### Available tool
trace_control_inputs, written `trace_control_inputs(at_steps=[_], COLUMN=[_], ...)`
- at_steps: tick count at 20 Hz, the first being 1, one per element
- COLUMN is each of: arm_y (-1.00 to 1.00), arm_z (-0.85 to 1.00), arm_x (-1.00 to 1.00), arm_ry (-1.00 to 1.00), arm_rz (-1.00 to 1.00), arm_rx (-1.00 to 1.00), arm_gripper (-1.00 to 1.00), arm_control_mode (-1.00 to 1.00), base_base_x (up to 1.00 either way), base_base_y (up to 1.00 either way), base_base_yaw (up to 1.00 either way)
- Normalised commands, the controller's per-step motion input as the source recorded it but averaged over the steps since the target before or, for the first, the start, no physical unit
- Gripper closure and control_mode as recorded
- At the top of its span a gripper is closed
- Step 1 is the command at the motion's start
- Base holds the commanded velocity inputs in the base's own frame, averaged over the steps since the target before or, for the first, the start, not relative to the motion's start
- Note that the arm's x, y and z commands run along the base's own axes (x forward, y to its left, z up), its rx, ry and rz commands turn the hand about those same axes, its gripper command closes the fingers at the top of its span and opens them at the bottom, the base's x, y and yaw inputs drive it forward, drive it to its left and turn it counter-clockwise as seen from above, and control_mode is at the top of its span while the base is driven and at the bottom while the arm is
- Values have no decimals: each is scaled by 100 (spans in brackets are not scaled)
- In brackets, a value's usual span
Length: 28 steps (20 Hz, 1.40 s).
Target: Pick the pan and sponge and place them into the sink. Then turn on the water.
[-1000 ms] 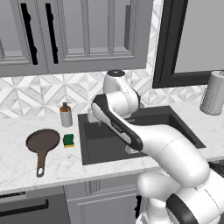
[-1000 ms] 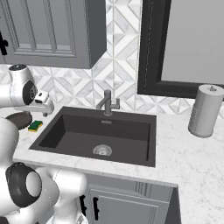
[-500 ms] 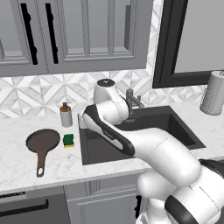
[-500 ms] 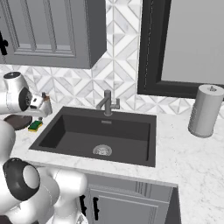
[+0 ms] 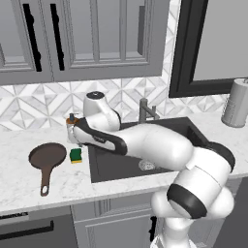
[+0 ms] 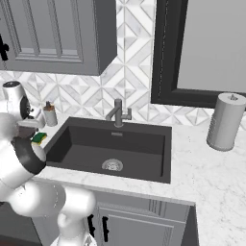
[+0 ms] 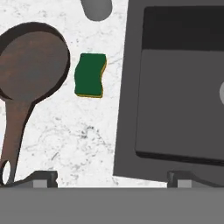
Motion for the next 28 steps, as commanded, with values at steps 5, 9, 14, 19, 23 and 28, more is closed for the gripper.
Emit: trace_control_inputs(at_steps=[5,9,14,19,23,28], arm_y=[71,60,23,7,20,28], arm_z=[-7,-21,-13,-23,-33,-25], arm_x=[35,31,4,1,0,0], arm_ry=[18,5,0,-2,0,0], arm_rz=[0,0,0,0,0,0], arm_rx=[-3,-1,-1,0,0,0], arm_gripper=[-100,-100,-100,-100,-100,-100], arm_control_mode=[-100,-100,-100,-100,-100,-100], base_base_x=[0,0,0,0,0,0], base_base_y=[0,0,0,0,0,0], base_base_yaw=[0,0,0,0,0,0])
